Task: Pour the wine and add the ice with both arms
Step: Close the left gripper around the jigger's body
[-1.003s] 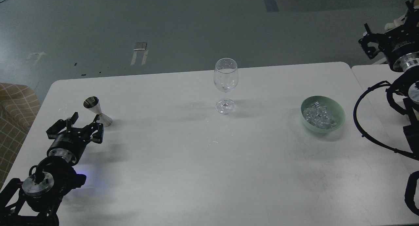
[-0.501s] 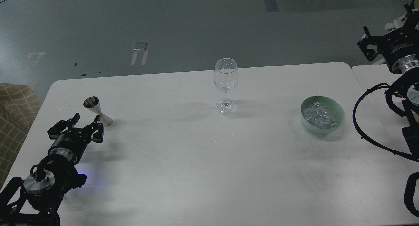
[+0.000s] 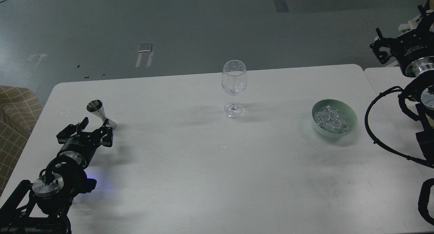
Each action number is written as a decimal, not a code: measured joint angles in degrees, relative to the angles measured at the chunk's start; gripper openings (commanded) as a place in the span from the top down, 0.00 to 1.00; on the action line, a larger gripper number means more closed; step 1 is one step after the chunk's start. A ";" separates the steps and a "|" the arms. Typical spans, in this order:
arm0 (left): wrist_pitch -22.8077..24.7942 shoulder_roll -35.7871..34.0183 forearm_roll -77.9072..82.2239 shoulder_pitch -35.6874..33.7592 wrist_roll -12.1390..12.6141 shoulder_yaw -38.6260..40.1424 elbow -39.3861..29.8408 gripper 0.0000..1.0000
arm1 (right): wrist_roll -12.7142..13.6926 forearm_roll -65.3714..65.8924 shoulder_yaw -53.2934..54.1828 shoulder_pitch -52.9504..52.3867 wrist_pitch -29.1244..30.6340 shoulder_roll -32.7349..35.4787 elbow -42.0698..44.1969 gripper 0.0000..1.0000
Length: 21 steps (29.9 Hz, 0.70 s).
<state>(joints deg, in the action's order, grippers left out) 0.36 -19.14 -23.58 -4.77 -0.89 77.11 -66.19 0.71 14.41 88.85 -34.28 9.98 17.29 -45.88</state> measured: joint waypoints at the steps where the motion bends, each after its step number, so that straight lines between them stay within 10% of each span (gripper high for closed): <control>1: 0.00 0.04 0.03 -0.15 0.01 -0.01 0.19 0.38 | 0.00 0.00 0.00 0.00 -0.03 0.02 0.00 0.00; 21: -0.27 0.06 0.20 -6.58 1.21 -0.84 7.64 0.41 | 0.09 0.00 0.00 -0.08 -0.13 -0.03 0.00 0.00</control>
<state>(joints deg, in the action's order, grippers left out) 0.09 -19.08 -23.38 -11.34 0.33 76.26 -58.56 0.79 14.41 88.86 -34.36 9.84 17.25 -45.88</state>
